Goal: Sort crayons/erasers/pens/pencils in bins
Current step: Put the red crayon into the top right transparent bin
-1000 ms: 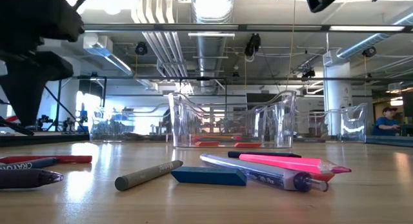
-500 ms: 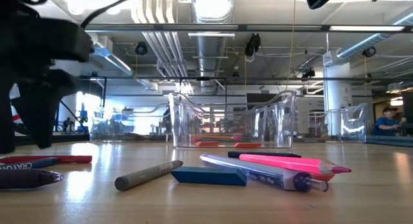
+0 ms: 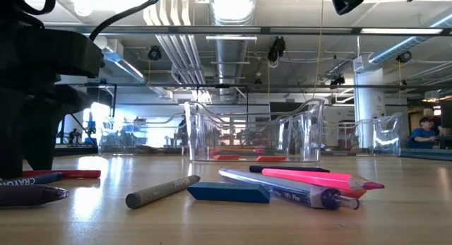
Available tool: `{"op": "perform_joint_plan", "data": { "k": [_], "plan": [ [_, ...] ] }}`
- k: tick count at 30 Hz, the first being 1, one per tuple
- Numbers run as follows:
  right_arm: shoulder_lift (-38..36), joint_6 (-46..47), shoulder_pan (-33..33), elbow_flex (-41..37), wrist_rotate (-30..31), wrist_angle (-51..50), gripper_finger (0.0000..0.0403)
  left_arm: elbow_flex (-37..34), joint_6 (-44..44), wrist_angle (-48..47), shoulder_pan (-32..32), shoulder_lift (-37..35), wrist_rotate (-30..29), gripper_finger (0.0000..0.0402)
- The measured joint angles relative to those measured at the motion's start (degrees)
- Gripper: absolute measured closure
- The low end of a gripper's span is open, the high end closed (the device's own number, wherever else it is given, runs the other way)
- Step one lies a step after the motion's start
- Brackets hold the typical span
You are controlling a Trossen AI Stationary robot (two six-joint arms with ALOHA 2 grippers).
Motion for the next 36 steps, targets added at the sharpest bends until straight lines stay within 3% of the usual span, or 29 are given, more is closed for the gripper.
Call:
{"op": "perform_joint_plan", "data": {
  "k": [6,8,15,23,27,31,36],
  "plan": [
    [0.03,-2.08,0.00,-0.02,0.03,1.97,0.0188,-0.07,-0.36,0.08,0.07,0.21,-0.02,0.0374],
    [0.03,-2.85,0.00,-0.02,0.02,2.83,0.0188,0.00,-1.01,-0.03,0.16,0.05,-0.06,0.0391],
    [0.04,-3.41,-0.13,0.62,0.04,2.99,0.0188,0.29,-0.60,-0.62,0.26,-3.56,-0.55,0.0396],
    [0.16,-3.85,-0.15,0.63,0.03,2.91,0.0188,-0.09,0.55,-1.47,0.28,-12.00,-6.41,0.0399],
    [1.33,-4.08,-0.89,0.51,0.04,4.94,0.0188,0.04,3.52,-0.43,0.31,-16.84,-12.13,0.0400],
    [4.68,-5.74,-1.74,0.24,0.06,9.94,0.0188,-0.35,10.15,6.85,0.33,-21.70,-18.58,0.0400],
    [9.81,-8.06,-2.92,0.61,0.01,14.87,0.0188,-0.74,24.02,20.71,0.54,-25.83,-22.11,0.0401]
  ]
}}
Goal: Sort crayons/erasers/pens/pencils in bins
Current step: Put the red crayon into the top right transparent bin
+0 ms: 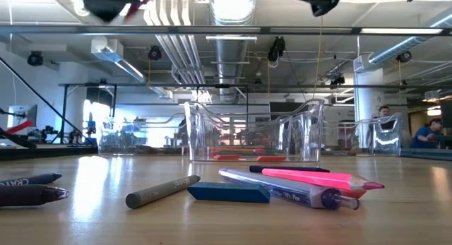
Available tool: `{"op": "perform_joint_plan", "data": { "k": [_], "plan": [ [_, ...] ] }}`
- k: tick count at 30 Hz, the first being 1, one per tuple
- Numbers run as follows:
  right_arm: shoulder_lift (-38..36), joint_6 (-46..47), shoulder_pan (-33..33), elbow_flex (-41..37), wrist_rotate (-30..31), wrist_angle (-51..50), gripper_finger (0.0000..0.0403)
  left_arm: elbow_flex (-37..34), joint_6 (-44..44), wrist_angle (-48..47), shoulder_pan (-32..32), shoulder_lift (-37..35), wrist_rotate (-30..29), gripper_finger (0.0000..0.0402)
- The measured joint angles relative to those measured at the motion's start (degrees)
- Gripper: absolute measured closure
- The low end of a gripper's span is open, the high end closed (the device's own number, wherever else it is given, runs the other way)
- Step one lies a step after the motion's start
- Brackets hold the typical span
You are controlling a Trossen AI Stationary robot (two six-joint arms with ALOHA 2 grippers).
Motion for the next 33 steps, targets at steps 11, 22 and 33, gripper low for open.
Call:
{"op": "perform_joint_plan", "data": {
  "k": [11,22,33],
  "plan": [
    [2.03,-2.32,-0.50,0.14,-0.03,12.73,0.0188,0.00,15.61,16.54,5.57,-1.27,0.92,0.0401],
    [11.13,0.29,-5.50,0.16,-0.09,30.34,0.0188,-0.02,15.82,22.38,10.47,3.33,6.20,0.0401],
    [17.97,1.39,-8.81,0.20,-3.61,45.32,0.0188,-0.22,15.49,22.28,10.70,3.36,6.85,0.0401]
  ]
}}
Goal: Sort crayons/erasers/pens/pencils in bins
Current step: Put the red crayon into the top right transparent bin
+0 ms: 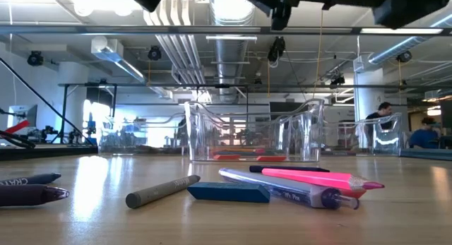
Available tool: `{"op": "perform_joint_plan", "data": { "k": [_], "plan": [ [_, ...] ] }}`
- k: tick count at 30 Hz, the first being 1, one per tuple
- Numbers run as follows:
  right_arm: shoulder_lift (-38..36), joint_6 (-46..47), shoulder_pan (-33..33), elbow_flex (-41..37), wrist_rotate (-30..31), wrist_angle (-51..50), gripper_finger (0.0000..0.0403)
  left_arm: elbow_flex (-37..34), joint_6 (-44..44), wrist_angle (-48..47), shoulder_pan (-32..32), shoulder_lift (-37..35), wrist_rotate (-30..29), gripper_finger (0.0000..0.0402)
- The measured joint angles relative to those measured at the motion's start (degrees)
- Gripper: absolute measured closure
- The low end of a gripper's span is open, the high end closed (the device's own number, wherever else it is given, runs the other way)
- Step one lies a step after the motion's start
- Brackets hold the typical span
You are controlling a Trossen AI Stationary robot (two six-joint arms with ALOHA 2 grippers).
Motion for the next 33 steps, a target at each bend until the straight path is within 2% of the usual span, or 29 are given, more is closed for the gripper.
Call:
{"op": "perform_joint_plan", "data": {
  "k": [3,13,16,23,25,29,33],
  "plan": [
    [1.95,1.43,-0.73,0.14,-3.38,3.86,0.0188,-0.02,0.00,0.07,0.00,0.00,0.00,0.0401],
    [7.26,-0.32,-1.78,6.35,-6.28,3.67,0.0200,-0.02,0.15,0.03,0.11,0.00,0.00,0.0401],
    [7.72,-1.49,-1.85,7.48,-5.90,2.82,0.0234,-0.02,0.17,-0.09,0.11,0.00,0.00,0.0401],
    [6.04,-1.82,-1.80,7.36,-5.88,-0.85,0.0360,-0.10,0.20,-0.37,0.09,0.00,0.18,0.0401],
    [5.63,-2.36,-1.86,6.97,-5.69,-0.89,0.0380,-0.11,-0.13,-0.20,0.11,0.00,0.15,0.0400],
    [5.23,-2.38,-1.85,6.79,-5.73,-1.44,0.0380,-0.13,0.05,-0.31,0.09,0.00,0.17,0.0366],
    [3.94,-2.73,-1.76,6.71,-5.65,-5.80,0.0381,-0.17,0.66,-0.83,-0.15,-0.02,-0.10,0.0300]
  ]
}}
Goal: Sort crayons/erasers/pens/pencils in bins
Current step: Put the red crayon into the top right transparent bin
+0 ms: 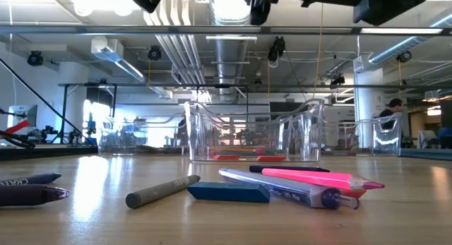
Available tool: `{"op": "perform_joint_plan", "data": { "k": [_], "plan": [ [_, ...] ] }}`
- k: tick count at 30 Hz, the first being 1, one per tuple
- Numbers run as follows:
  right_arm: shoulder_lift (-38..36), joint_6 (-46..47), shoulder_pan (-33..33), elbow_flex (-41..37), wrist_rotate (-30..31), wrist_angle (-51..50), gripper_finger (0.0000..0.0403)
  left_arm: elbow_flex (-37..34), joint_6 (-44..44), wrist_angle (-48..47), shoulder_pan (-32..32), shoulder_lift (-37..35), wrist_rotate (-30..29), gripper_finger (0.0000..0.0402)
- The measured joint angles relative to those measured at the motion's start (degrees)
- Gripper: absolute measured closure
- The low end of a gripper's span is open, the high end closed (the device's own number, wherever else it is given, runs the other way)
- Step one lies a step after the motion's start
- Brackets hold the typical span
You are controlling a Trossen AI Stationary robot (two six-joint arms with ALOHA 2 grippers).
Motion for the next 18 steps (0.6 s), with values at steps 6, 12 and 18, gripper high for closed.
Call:
{"op": "perform_joint_plan", "data": {
  "k": [6,12,18],
  "plan": [
    [-5.54,-4.44,-0.15,-0.04,10.16,-14.92,0.0381,-0.02,0.75,-1.68,0.00,-1.76,-2.54,0.0227],
    [-18.14,-5.84,-5.90,2.93,30.87,-53.30,0.0382,-0.04,-1.76,-3.18,-0.13,-3.48,-3.09,0.0218],
    [-27.02,6.34,-27.16,6.49,23.10,-86.52,0.0382,-0.04,-1.78,-2.51,-0.13,-3.16,-3.07,0.0218]
  ]
}}
